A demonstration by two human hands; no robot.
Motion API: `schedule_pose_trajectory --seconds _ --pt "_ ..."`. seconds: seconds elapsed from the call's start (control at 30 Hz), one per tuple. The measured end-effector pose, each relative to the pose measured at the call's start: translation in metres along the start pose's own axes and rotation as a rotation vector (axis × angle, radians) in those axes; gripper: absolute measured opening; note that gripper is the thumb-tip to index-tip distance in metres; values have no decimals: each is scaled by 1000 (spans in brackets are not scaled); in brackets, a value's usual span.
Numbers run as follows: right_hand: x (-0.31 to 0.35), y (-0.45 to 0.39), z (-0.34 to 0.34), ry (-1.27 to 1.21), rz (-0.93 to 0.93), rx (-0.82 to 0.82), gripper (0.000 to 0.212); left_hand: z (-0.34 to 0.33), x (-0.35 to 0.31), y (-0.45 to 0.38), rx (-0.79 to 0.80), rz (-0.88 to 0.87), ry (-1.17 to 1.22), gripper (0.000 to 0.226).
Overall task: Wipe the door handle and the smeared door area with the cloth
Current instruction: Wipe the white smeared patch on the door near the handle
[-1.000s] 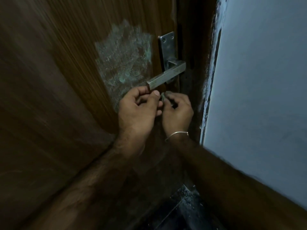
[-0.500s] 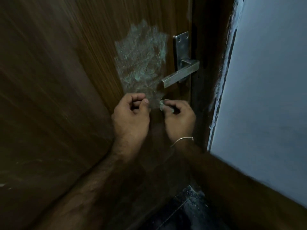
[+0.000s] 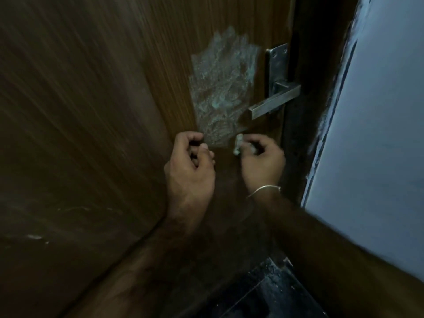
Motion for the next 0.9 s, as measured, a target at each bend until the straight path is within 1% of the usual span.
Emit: schedule_pose_trajectory --seconds 0.03,0.07,0.13,0.17,0.2,0.27,0.3,0.33,0.4,0.43,0.53,0.57,0.63,0.67,0.77,0.87,0.9 --pt "-2 -1 0 -16 -39 -29 15 2 0 1 -4 0 -15 13" --pt "0 1 0 -26 -29 -38 15 3 0 2 -5 -2 -26 12" --pt "9 13 -3 40 129 32 15 5 2 2 -5 -7 -48 12" --pt "12 15 -3 36 165 54 15 6 2 3 -6 -7 -58 12" --pt "11 9 -1 17 122 30 16 6 1 4 -10 -7 -65 12" --pt "10 -6 5 -50 -63 -52 18 10 1 5 -21 -12 -79 12" --pt "12 -9 6 -76 -77 -71 18 12 1 6 -24 -14 -80 12" --pt "19 -5 5 -63 -9 -50 18 13 2 6 -26 -15 -78 12" --pt "31 18 -2 -20 187 56 15 16 4 7 -35 -10 -74 11" --pt "32 25 -3 -22 218 73 14 17 3 8 -40 -9 -70 10" --pt "27 16 0 -57 53 -44 15 19 0 9 -52 -15 -72 9" --pt "30 17 -1 -63 78 -37 15 21 -1 9 -53 -14 -79 9" --pt "41 31 -6 16 254 81 15 23 -1 9 -59 -13 -90 9" --pt "44 39 -9 39 311 120 14 24 -3 9 -63 -10 -92 9" --pt "52 37 -8 -7 325 79 15 24 -7 10 -65 -7 -98 8" --pt "59 41 -10 -2 458 144 16 25 -10 10 -76 -7 -125 11" --pt "60 43 -10 9 468 158 16 25 -11 9 -74 2 -121 10"
Point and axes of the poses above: each hand's wrist, its own y-axis away from the middle knuckle, its own z-axis out of the back of the hand, x = y × z, the point moved 3 cm from there along -y, towards the middle knuckle, and after that the axes turned 10 degrees about y, right-handed, at the moved point
